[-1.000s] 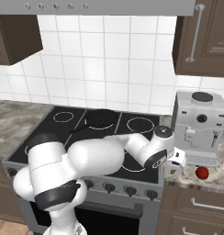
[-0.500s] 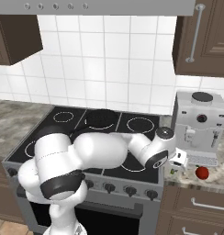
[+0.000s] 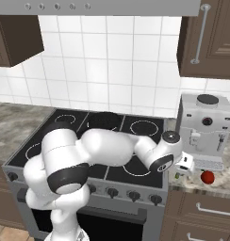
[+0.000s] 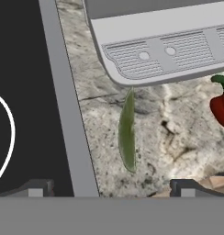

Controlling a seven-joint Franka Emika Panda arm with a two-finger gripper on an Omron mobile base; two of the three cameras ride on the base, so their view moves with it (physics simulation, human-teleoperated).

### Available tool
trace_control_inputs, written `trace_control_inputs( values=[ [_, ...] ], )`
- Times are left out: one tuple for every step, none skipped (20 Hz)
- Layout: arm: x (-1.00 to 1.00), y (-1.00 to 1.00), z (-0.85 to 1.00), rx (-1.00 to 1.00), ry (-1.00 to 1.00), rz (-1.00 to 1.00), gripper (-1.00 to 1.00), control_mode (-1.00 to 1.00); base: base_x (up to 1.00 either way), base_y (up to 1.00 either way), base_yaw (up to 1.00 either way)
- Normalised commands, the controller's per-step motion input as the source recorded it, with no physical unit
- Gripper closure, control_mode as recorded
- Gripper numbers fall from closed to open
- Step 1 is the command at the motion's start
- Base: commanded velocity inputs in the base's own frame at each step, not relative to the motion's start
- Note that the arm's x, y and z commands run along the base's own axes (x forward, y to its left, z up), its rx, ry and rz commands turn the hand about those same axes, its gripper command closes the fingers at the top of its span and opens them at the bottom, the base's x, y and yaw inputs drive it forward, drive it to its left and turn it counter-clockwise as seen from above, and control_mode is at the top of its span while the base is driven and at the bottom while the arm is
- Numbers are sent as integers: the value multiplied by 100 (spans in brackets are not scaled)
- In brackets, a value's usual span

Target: Put the lemon wedge and bell pepper in the pan. Then turn on the rear center burner and set the heat to medium.

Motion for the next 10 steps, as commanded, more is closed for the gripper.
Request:
trace_control_inputs(
  values=[
    [9,-9,-5,0,0,0,-100,-100,0,0,0],
    [9,-9,-6,0,0,0,-100,-100,0,0,0],
    [11,-8,-6,0,0,0,-100,-100,0,0,0],
    [11,-7,-6,0,0,0,-100,-100,0,0,0],
    [11,-6,-6,0,0,0,-100,-100,0,0,0],
    [11,-5,-7,0,0,0,-100,-100,0,0,0],
    [10,-3,-8,0,0,0,-100,-100,0,0,0],
    [10,-4,-8,0,0,0,-100,-100,0,0,0],
    [11,-4,-8,0,0,0,-100,-100,0,0,0],
    [10,-5,-8,0,0,0,-100,-100,0,0,0]
  ],
)
